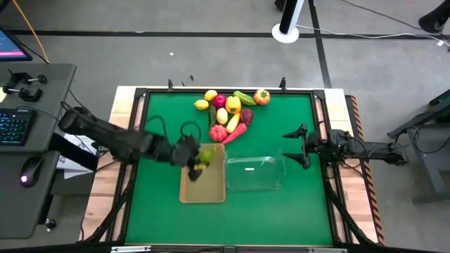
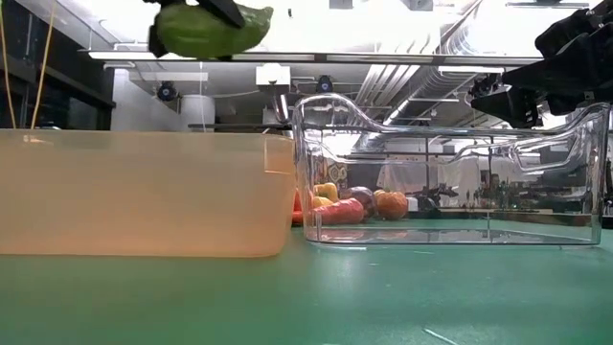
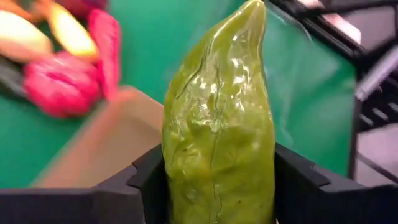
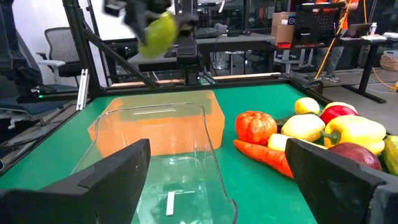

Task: Sort produce into baskets
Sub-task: Put the bottom cucumber into the orange bin

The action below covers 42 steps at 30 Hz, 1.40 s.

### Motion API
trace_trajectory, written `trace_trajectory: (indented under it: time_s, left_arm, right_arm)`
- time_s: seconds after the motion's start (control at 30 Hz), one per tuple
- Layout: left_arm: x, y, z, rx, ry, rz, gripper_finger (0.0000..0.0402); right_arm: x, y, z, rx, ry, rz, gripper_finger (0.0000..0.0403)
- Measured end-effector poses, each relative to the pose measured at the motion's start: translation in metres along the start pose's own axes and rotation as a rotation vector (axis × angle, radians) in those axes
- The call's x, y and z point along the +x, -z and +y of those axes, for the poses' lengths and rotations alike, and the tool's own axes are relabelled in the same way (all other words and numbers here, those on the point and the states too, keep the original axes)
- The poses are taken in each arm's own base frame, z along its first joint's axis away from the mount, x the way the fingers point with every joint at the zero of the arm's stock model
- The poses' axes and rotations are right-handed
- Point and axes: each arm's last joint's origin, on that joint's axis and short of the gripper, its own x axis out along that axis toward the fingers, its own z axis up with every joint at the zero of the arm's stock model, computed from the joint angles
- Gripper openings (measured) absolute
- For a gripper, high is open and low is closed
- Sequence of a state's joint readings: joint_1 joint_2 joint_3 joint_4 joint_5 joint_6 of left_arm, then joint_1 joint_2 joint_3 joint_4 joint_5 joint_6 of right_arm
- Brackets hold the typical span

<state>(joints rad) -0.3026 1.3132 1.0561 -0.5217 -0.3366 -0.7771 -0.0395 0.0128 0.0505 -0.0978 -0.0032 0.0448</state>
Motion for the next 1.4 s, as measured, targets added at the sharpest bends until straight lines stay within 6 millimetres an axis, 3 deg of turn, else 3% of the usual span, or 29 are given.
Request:
trace_trajectory:
  time_s: [0.2, 0.33, 0.83, 1.0, 1.17, 1.4]
  left_arm:
    - [0.013, 0.024, -0.019, -0.077, -0.015, 0.042, 0.0194]
    - [0.019, 0.028, -0.022, -0.089, -0.023, 0.045, 0.0198]
    - [0.026, 0.009, -0.005, -0.006, -0.053, 0.031, 0.0199]
    - [0.026, 0.012, -0.004, 0.079, 0.004, 0.124, 0.02]
    - [0.028, 0.019, 0.004, 0.121, -0.06, 0.209, 0.0201]
    - [0.043, 0.007, 0.022, 0.032, -0.015, 0.315, 0.025]
  right_arm:
    - [0.0, 0.0, 0.0, 0.0, 0.0, 0.0, 0.0365]
    - [0.0, 0.0, 0.0, 0.0, 0.0, 0.0, 0.0365]
    - [0.0, 0.0, 0.0, 0.0, 0.0, 0.0, 0.0365]
    - [0.0, 0.0, 0.0, 0.0, 0.0, 0.0, 0.0365]
    - [0.0, 0.0, 0.0, 0.0, 0.0, 0.0, 0.0365]
    - [0.0, 0.0, 0.0, 0.0, 0.0, 0.0, 0.0365]
